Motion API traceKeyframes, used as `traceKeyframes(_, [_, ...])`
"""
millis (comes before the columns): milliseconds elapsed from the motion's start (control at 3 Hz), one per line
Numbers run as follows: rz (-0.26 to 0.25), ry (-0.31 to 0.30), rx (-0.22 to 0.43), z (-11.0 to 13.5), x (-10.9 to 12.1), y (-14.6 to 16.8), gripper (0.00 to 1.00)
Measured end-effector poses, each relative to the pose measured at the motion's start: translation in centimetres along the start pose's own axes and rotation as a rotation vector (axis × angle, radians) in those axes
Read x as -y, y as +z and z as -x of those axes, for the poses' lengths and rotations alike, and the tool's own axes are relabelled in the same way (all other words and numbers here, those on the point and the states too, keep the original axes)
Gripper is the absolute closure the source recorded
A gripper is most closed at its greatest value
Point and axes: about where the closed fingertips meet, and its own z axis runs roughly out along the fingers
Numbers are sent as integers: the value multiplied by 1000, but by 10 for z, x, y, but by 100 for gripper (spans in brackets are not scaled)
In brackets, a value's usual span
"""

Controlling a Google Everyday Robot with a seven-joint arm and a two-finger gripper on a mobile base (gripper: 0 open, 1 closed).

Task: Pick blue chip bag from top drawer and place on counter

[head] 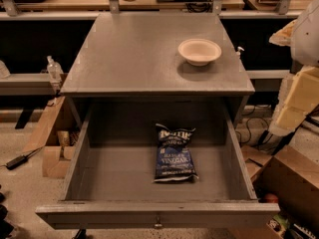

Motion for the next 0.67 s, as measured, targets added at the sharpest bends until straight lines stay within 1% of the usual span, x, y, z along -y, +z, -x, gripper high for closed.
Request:
traceKeyframes(333, [0,0,0,0,0,0,0])
traceKeyframes(667, [21,-16,50,12,-5,23,0])
